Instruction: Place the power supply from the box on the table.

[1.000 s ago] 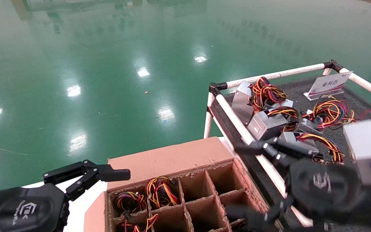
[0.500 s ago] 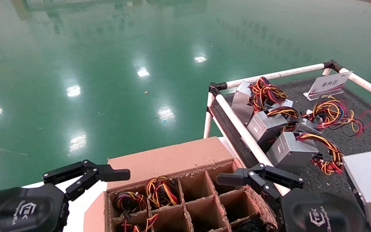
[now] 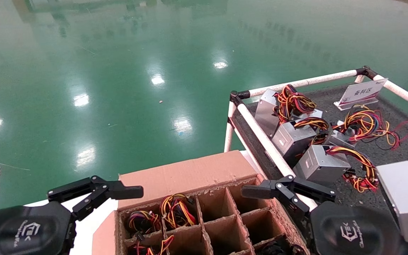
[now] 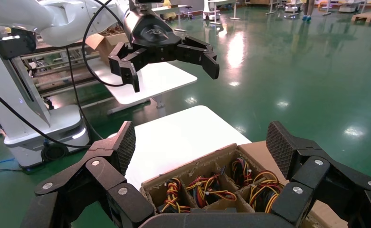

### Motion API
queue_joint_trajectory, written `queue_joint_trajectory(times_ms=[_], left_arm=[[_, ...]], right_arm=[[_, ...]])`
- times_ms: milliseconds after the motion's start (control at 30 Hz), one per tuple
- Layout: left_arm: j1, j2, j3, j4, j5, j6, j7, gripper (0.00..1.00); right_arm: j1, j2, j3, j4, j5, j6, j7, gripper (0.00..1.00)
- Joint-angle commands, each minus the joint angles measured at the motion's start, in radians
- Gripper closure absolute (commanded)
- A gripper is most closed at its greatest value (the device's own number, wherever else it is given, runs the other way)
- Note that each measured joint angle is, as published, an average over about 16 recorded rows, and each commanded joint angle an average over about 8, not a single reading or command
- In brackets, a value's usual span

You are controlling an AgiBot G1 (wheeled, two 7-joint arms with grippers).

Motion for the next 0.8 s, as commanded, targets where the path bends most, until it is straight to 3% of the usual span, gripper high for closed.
queue_joint_trajectory(times_ms=[33, 800], left_arm=[[0.0, 0.0, 0.0, 0.0, 0.0, 0.0, 0.0, 0.0], [0.0, 0.0, 0.0, 0.0, 0.0, 0.0, 0.0, 0.0]], right_arm=[[0.001, 0.0, 0.0, -0.002, -0.001, 0.0, 0.0, 0.0], [0.006, -0.001, -0.002, -0.008, -0.005, 0.0, -0.002, 0.0]])
